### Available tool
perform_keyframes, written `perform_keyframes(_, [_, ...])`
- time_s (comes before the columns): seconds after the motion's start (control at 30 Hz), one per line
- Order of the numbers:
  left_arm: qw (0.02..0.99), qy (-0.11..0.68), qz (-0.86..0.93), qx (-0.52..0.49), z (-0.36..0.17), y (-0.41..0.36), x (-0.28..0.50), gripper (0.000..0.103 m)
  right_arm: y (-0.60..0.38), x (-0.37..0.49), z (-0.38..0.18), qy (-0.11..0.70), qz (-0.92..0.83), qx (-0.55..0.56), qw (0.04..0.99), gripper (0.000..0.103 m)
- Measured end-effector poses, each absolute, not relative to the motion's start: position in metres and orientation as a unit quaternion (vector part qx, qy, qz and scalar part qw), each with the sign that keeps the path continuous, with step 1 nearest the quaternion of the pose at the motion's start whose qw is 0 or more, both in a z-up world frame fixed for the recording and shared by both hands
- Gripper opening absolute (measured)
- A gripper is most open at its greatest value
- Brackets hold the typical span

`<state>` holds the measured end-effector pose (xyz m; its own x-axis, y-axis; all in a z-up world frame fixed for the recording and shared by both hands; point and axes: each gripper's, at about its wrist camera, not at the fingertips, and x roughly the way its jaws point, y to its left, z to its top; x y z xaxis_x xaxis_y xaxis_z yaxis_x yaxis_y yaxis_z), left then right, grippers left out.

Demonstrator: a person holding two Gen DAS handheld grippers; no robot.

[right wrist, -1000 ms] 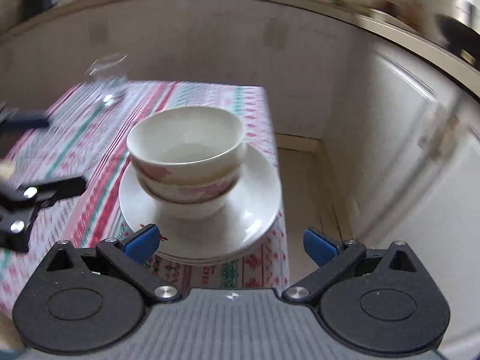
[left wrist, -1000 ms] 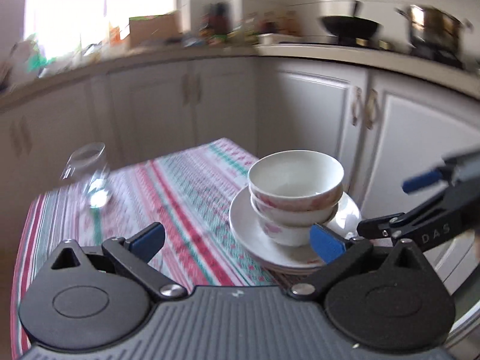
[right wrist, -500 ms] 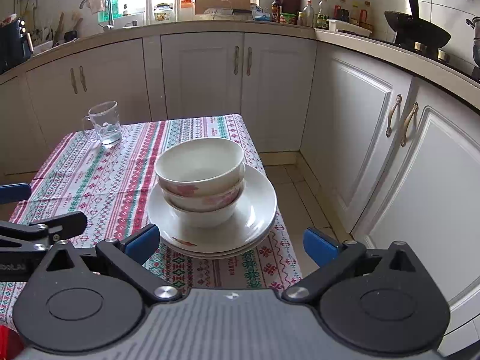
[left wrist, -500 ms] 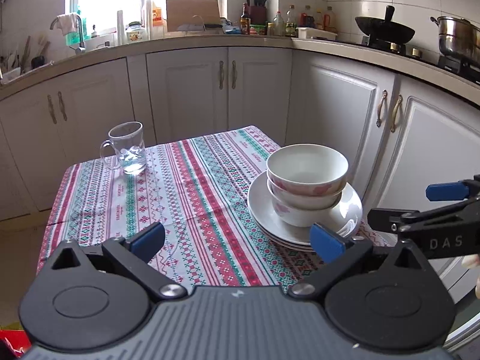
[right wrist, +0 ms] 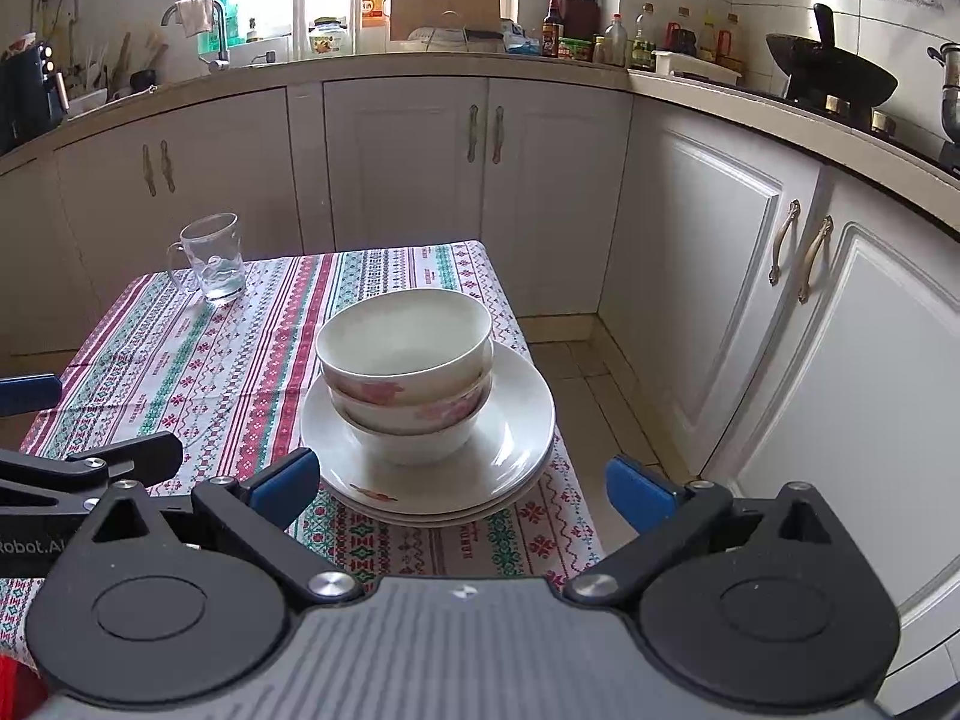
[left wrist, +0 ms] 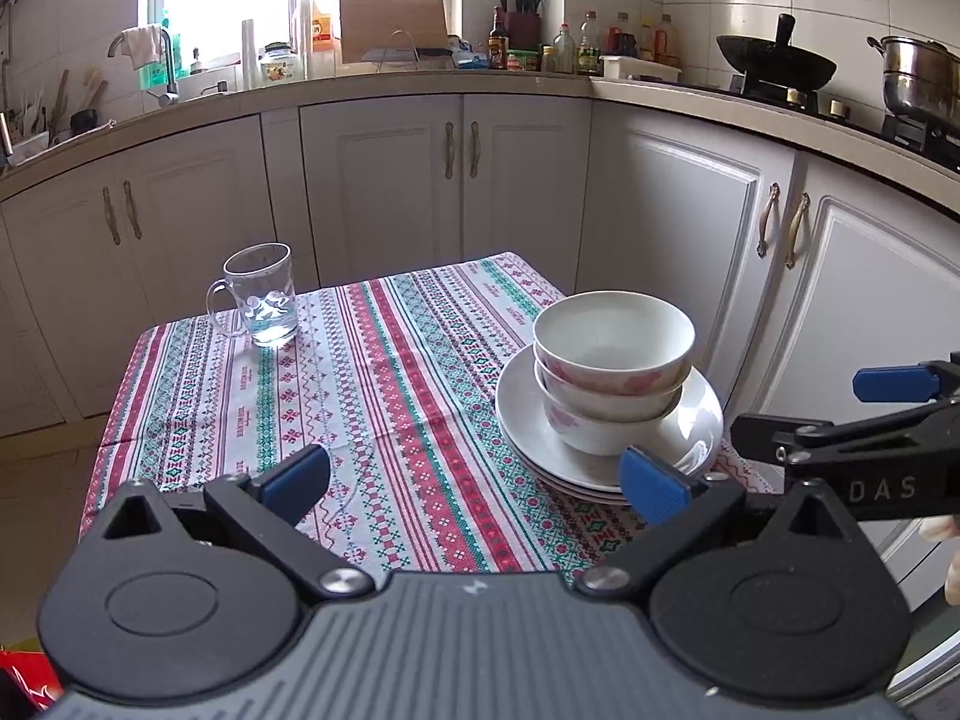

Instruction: Organize plates and bowls

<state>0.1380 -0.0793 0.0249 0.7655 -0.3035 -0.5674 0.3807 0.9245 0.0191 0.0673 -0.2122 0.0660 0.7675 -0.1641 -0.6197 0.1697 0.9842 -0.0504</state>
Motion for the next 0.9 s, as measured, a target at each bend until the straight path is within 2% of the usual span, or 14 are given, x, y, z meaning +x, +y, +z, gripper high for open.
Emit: perform_keyframes(0.9, [0.938, 0.292, -0.179, 0.06, 0.027, -0.0779, 0.1323, 0.102, -0.2081, 0.0611, 0.0702, 0.322, -0.096, -0.003, 0.942, 0.103])
